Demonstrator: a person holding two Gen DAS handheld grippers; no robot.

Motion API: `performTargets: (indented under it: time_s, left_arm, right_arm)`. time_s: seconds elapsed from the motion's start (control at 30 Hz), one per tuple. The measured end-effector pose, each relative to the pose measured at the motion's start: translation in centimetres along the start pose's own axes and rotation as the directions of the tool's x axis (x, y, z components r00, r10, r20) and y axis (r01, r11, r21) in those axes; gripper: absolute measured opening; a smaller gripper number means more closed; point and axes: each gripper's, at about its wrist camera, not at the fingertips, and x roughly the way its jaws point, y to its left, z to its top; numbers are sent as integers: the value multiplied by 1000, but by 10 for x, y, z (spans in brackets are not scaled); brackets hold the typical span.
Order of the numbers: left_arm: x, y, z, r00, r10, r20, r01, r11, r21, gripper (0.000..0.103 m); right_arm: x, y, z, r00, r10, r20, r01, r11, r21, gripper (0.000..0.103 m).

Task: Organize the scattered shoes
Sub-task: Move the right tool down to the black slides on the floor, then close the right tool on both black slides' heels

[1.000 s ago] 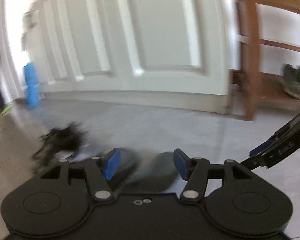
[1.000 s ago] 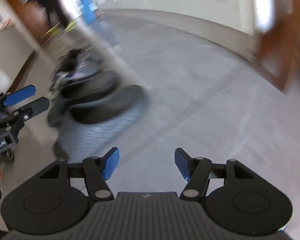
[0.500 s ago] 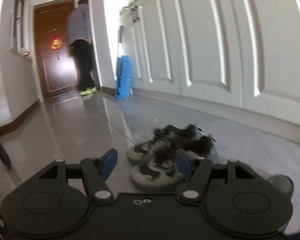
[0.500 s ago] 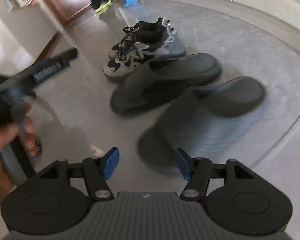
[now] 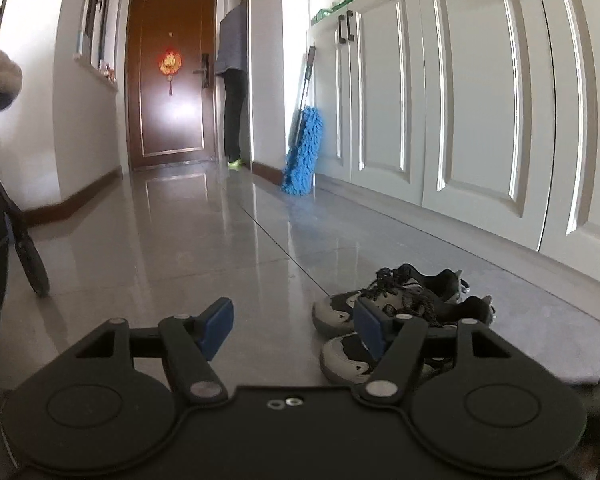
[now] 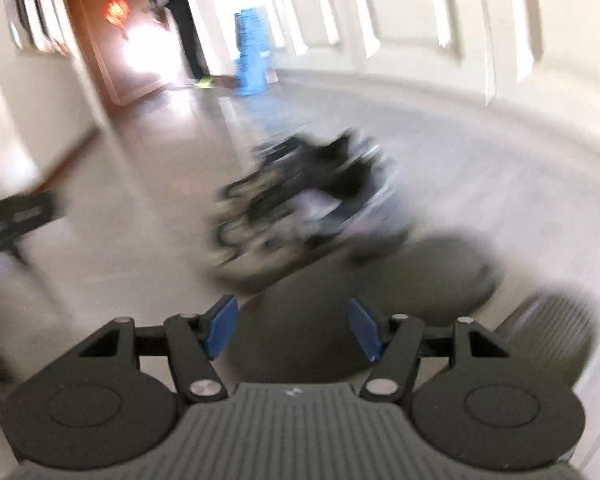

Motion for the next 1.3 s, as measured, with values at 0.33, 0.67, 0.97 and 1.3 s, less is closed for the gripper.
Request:
performTargets:
  time_s: [0.33, 0.67, 0.97, 1.3]
  left_arm:
    - [-7, -20, -12, 996, -88, -19, 89, 996, 18, 67]
    - [-7, -22, -14, 993, -113, -29, 113, 994, -13, 67]
    - [-11, -34, -17, 987, -159, -23, 159, 987, -4, 67]
    - [-7, -42, -18, 981, -193, -29, 192, 981, -25, 67]
  right_arm:
    - [79, -34, 50, 902, 221, -372, -251, 967, -34, 66]
    - [75, -45, 69, 797, 131, -589, -352, 894, -277, 52]
    - [34, -114, 72, 823, 164, -544, -169, 985, 41, 60]
    - [28, -200, 22, 798, 313, -515, 222, 642, 734, 68]
